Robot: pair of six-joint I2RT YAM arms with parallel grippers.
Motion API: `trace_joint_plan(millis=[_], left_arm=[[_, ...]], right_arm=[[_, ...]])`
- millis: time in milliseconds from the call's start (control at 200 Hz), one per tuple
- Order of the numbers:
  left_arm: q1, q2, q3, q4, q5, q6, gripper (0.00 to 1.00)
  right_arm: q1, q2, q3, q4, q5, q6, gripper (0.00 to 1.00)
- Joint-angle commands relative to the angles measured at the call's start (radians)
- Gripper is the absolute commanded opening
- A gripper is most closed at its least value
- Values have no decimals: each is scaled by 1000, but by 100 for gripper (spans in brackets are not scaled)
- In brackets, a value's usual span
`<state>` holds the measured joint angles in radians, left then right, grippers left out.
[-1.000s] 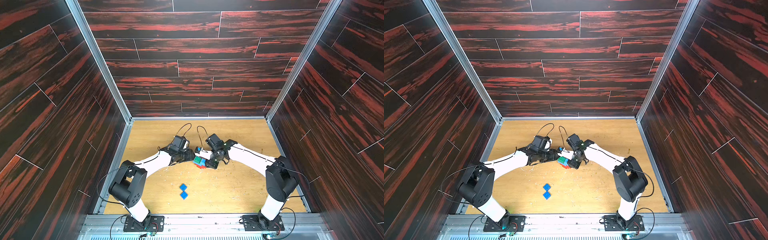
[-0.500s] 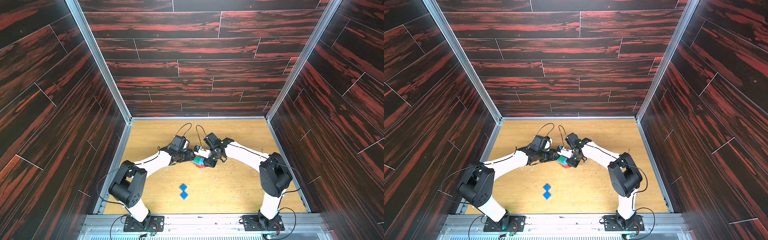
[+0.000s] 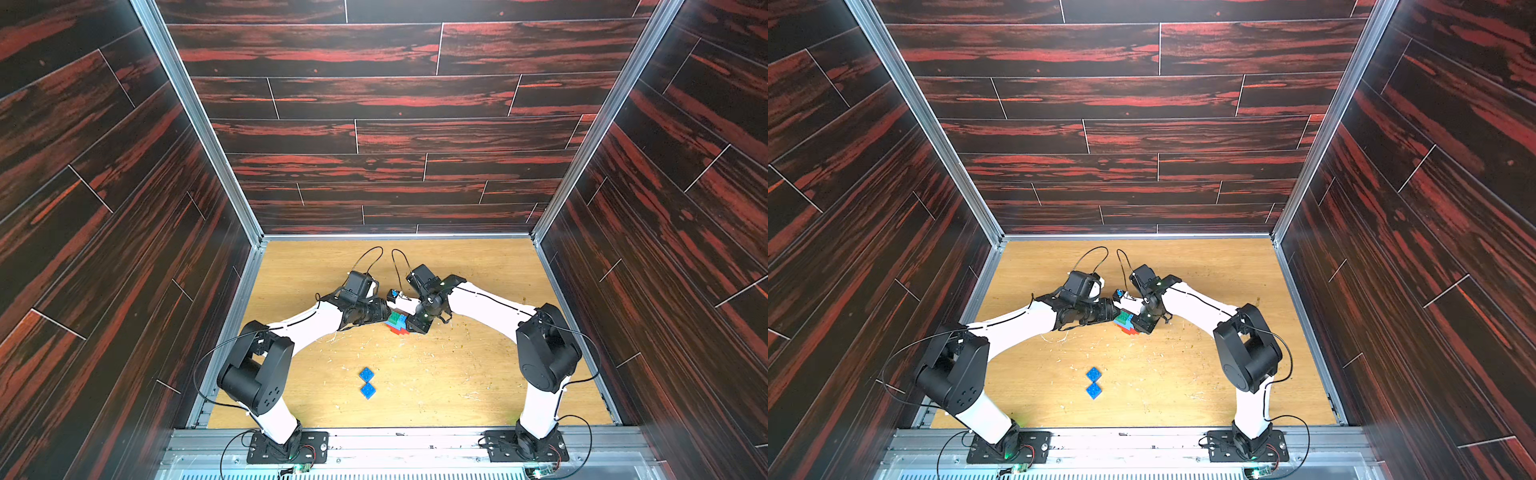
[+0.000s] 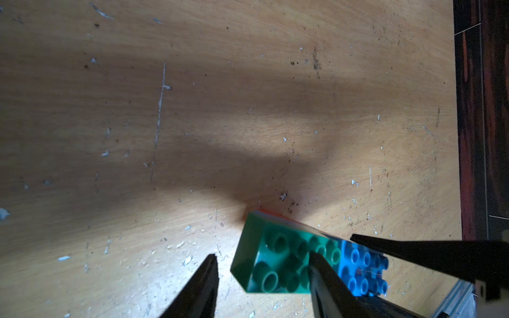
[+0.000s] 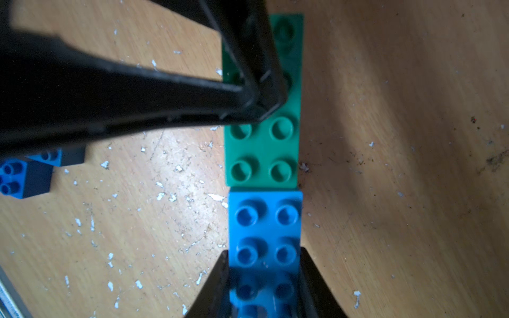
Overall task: Assemble a heart with lego
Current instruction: Assemble the lego brick with the lego brick.
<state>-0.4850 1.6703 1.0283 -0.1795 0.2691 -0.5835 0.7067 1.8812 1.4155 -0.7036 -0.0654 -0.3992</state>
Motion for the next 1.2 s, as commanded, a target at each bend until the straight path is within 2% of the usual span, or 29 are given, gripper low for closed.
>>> trace_joint_plan(millis=[0,351,541,676,857,997,1192], left_arm=[[5,12,-9,-20,-17,8,57],[4,20,-1,-30,-28,12,57],[5,17,1,-30,-27,11,57],[5,14,0,-32,-30,11,57],[5,16,0,-29,-27,8,56],[5,17,0,-26,-23,10,56],[5,27,7,-29,-17,11,56]], right_arm=[[0,9,19,-12,-22,16,21],[0,-30,2,10,-13,14,47],[0,-38,3,18,-17,16,68],[0,-82,6,40,-37,20,79],[-40,-187,-40,151,36,127,98],[-54,-141,-42,133,147,185,98],[-53,-72,-5,113,125,221,98]])
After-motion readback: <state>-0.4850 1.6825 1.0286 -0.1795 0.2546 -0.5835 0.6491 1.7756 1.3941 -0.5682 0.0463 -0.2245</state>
